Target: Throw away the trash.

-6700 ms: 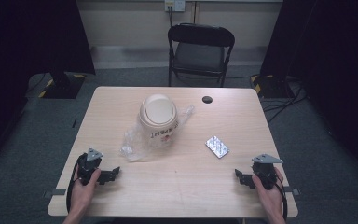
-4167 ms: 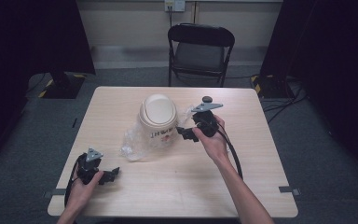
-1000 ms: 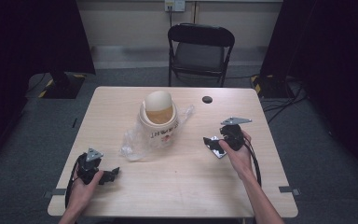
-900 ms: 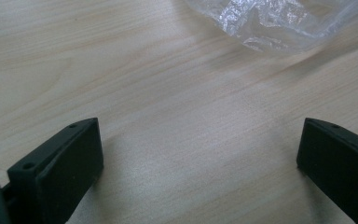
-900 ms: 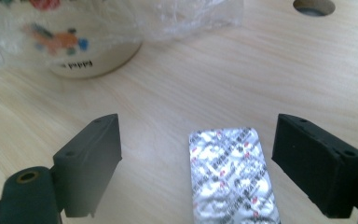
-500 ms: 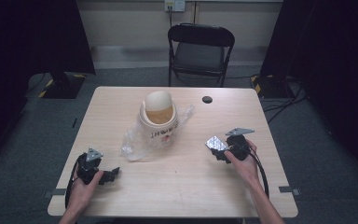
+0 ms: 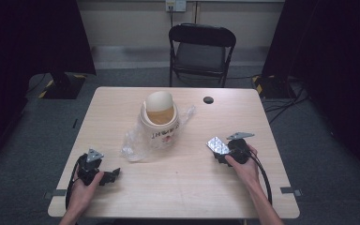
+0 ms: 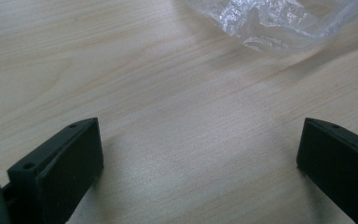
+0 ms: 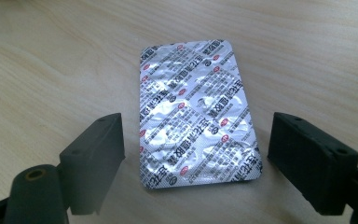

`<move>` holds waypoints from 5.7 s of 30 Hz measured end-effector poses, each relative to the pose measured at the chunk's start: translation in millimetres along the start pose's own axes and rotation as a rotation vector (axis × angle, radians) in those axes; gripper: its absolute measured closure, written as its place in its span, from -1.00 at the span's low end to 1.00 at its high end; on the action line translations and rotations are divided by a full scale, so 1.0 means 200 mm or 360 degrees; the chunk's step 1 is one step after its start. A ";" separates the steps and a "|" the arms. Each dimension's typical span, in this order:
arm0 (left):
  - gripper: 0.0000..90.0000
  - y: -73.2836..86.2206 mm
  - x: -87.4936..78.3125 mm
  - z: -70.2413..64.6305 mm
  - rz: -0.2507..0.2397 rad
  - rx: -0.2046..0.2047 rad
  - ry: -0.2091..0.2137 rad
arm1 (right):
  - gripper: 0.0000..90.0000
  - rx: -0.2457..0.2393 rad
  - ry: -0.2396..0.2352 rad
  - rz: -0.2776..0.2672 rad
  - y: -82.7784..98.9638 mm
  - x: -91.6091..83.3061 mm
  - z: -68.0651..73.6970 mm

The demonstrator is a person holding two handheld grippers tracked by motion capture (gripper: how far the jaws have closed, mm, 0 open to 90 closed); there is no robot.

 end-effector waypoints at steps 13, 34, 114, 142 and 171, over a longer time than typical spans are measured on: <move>-1.00 0.00 0.00 0.00 0.0000 0.0000 0.0000 | -0.26 -0.0065 0.0053 -0.0061 0.01 0.00 0.00; -1.00 0.00 0.00 0.00 -0.0002 -0.0003 0.0000 | -0.24 0.0050 -0.0037 -0.0139 -0.02 -0.03 -0.01; -1.00 0.00 0.00 0.00 0.0000 0.0001 0.0001 | -0.24 -0.0247 -0.0465 -0.0339 -0.49 -0.28 0.66; -1.00 0.00 0.00 0.00 -0.0002 -0.0002 0.0000 | -0.24 -0.0283 -0.0461 -0.0240 -0.63 -0.09 0.78; -1.00 0.00 0.00 0.00 0.0000 0.0000 0.0000 | -0.04 -0.0256 -0.0422 -0.0220 -0.74 0.00 0.88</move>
Point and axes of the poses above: each handheld gripper's, and its own axes: x roughly forward along the jaws, y roughly out of its underside, z roughly to its left, the point moved 2 cm from there along x, roughly forward along the jaws, and after that the axes turned 13 degrees about x, right-handed, at the moved point
